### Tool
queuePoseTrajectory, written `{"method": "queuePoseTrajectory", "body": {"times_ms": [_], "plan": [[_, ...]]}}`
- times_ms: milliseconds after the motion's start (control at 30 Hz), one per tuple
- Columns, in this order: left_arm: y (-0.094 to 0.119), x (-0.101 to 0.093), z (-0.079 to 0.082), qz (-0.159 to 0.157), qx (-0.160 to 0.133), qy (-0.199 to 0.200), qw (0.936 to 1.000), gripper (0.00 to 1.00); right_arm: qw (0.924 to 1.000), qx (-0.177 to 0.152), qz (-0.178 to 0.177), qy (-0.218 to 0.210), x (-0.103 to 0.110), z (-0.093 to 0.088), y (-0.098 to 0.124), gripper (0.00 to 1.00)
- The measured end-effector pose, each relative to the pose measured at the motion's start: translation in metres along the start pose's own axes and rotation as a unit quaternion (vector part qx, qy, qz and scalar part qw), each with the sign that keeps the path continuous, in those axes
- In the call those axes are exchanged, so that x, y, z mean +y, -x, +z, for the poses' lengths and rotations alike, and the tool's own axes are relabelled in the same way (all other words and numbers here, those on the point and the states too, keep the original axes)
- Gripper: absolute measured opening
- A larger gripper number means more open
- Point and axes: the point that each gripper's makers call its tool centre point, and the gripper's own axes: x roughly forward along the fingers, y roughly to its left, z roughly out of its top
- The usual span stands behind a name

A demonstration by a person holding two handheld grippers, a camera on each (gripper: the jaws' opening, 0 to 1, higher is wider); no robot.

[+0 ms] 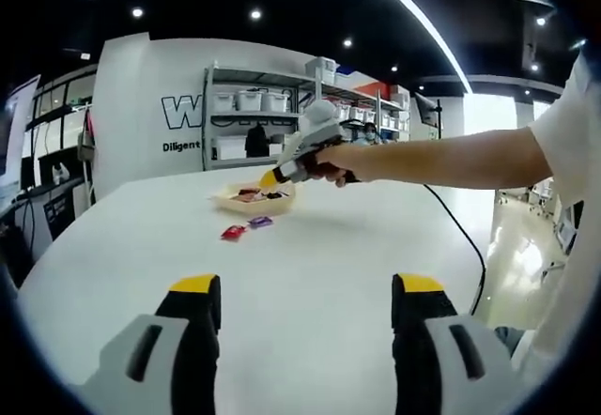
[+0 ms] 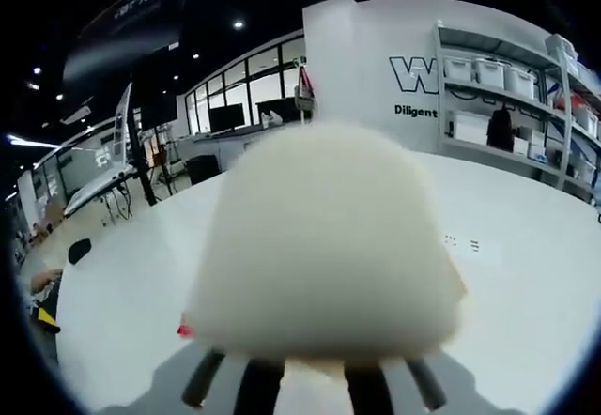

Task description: Place the target food into the container with the food tongs after gripping and lifting it, then release it inside without dropping or visibly crushing the food.

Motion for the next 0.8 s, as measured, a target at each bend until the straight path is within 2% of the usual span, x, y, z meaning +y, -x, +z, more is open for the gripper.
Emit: {"method": "queuePoseTrajectory", "body": {"times_ms": [133,233,300,467,600,800], "plan": [[0.0,-0.003,0.0,-0.002,0.0,-0.002,1.0,0.73,0.9998,-0.004,0.018,0.006,0.016,0.005,0.006,0.16],[0.001,-0.007,0.001,-0.005,-0.002,-0.003,1.0,0.73,0.9988,-0.01,0.046,-0.015,0.035,0.009,0.008,0.16],[0.001,-0.008,0.002,-0.006,-0.002,-0.003,1.0,0.73,0.9987,-0.005,0.05,0.004,0.044,0.008,0.008,0.16],[0.005,-0.009,0.004,-0.005,-0.004,-0.006,1.0,0.73,0.9975,0.006,0.068,0.015,0.071,0.002,0.005,0.16],[0.008,-0.01,0.005,-0.004,-0.006,-0.007,1.0,0.73,0.9969,0.015,0.069,0.035,0.075,-0.004,0.0,0.17],[0.012,-0.011,0.0,-0.004,-0.001,-0.006,1.0,0.73,0.9953,0.03,0.071,0.059,0.068,-0.018,-0.007,0.17]]}}
